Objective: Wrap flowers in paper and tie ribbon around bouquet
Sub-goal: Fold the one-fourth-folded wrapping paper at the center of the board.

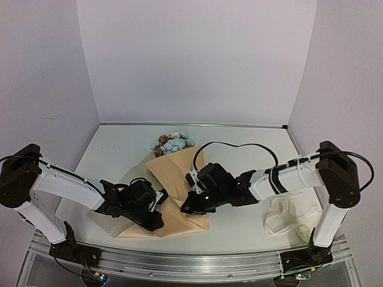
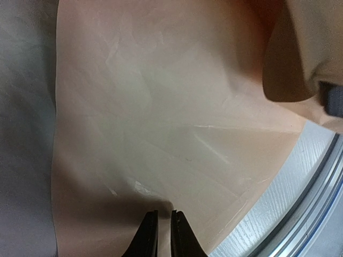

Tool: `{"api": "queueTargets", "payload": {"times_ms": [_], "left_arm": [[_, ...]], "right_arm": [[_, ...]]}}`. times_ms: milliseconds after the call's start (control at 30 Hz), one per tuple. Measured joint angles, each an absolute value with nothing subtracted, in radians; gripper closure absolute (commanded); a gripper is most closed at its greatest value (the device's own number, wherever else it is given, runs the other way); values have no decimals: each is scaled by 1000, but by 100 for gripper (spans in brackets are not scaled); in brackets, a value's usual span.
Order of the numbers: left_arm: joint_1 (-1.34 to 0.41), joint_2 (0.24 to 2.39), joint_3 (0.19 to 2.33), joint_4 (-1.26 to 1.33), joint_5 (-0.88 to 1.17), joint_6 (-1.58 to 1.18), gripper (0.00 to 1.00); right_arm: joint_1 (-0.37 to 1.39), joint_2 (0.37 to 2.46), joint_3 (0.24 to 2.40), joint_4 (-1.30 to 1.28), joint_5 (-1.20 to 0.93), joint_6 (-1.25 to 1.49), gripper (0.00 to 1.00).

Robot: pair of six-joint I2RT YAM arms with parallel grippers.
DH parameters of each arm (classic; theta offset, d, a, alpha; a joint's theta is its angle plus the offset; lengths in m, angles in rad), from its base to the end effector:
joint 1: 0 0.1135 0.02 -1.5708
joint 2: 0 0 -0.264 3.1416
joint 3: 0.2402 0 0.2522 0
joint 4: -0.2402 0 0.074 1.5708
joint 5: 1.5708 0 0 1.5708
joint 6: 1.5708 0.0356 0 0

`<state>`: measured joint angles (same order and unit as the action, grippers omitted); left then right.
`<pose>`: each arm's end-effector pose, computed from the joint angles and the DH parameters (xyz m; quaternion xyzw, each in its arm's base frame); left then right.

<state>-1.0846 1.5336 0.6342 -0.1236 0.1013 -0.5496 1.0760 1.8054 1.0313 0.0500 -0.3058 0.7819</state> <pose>0.1214 -0.2373 0.1294 0.2674 0.9237 -0.2303 0.1493 0.1707 0.3389 0.1704 -0.1939 0.8822 0.4084 0.1319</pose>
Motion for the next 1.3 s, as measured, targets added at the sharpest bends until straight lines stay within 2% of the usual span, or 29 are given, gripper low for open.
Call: {"api": "queueTargets", "payload": {"times_ms": [200, 433, 567, 633, 700, 967, 1100, 1300], "left_arm": [[-1063, 1495, 634, -153, 102, -549, 80], [-1001, 1357, 634, -197, 107, -565, 70], [-935, 1238, 635, -211, 112, -607, 57], [-886, 1191, 635, -211, 114, -638, 46], [-826, 1167, 637, -210, 122, -663, 41], [-614, 1233, 640, -142, 282, -766, 17], [-562, 1284, 640, -79, 380, -815, 15], [-519, 1365, 640, 45, 478, -885, 17]], "right_arm": [[1066, 1915, 1055, 100, -371, 844, 100], [1061, 1951, 1055, 116, -392, 867, 100], [1061, 1955, 1063, 119, -396, 869, 100], [1061, 1958, 1068, 120, -398, 870, 100], [1061, 1960, 1070, 120, -401, 870, 100], [1061, 1965, 1071, 120, -409, 870, 100], [1061, 1965, 1071, 120, -411, 870, 100], [1061, 1965, 1071, 120, -413, 870, 100]]}}
